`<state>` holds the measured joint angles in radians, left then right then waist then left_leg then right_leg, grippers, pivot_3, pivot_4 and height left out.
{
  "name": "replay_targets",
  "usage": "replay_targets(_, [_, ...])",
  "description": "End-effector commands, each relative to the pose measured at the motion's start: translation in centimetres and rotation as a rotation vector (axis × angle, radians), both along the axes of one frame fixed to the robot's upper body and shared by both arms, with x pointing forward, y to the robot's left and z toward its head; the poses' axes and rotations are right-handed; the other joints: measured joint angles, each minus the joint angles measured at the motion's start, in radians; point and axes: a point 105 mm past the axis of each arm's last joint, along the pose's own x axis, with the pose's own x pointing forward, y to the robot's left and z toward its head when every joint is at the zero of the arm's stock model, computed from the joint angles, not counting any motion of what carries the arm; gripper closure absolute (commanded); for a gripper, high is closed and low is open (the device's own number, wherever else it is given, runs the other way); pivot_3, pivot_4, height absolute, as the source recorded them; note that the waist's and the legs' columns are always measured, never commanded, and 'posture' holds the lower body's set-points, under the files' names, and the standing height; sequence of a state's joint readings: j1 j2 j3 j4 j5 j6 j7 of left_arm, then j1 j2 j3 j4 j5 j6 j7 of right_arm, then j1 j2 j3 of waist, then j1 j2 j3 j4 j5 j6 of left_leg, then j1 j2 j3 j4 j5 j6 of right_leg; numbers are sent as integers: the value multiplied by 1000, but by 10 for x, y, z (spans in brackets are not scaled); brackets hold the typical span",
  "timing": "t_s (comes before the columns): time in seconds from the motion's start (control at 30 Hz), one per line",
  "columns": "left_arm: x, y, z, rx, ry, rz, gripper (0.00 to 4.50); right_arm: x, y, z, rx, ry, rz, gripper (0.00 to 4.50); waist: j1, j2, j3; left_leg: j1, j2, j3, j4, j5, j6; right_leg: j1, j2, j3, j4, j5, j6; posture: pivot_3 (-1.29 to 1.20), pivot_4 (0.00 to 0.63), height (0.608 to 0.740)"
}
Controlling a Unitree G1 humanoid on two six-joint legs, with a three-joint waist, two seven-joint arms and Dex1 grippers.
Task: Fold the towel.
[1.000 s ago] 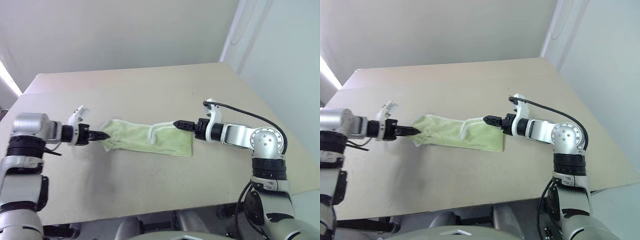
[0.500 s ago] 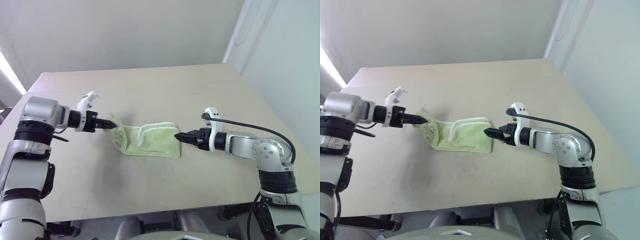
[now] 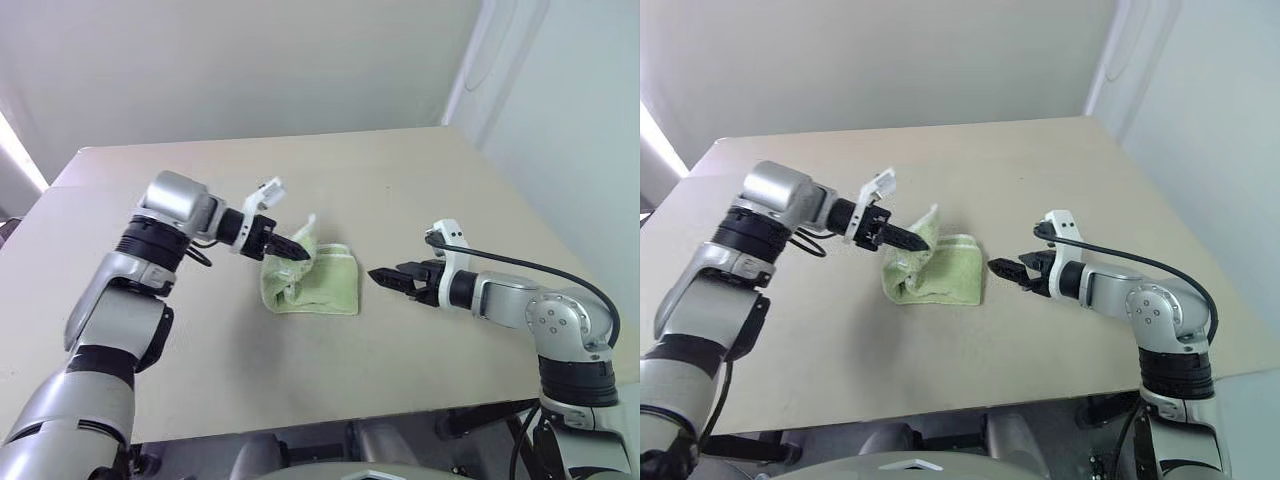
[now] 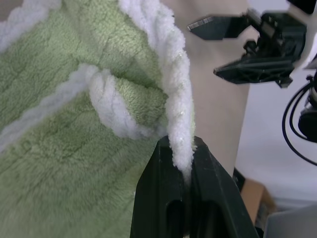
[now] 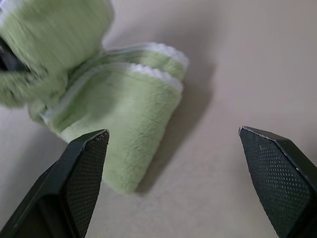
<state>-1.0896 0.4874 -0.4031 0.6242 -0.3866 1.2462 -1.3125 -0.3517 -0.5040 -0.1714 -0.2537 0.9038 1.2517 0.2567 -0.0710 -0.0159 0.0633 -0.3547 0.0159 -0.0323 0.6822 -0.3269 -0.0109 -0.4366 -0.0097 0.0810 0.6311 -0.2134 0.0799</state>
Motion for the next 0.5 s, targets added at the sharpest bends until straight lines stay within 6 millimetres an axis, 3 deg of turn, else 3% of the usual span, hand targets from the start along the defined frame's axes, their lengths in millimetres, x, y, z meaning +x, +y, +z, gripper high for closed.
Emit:
replay_targets(0.03, [1, -10, -5, 18, -25, -44, 4481, 2, 0, 12, -1, -65, -21, 94, 1, 0, 0, 0, 0, 0, 0, 0, 0, 0, 0, 0, 0, 0, 0, 0, 0, 712])
replay_targets(0.33, [-2, -19, -17, -49, -85, -82, 4481, 1, -5, 8, -30, -61, -55, 94, 2, 0, 0, 0, 0, 0, 0, 0, 0, 0, 0, 0, 0, 0, 0, 0, 0, 712])
replay_targets(0.5, [-5, -22, -15, -91, -121, -101, 3173, 2, -4, 5, -42, -51, -55, 94, 3, 0, 0, 0, 0, 0, 1, 0, 0, 0, 0, 0, 0, 0, 0, 0, 0, 712])
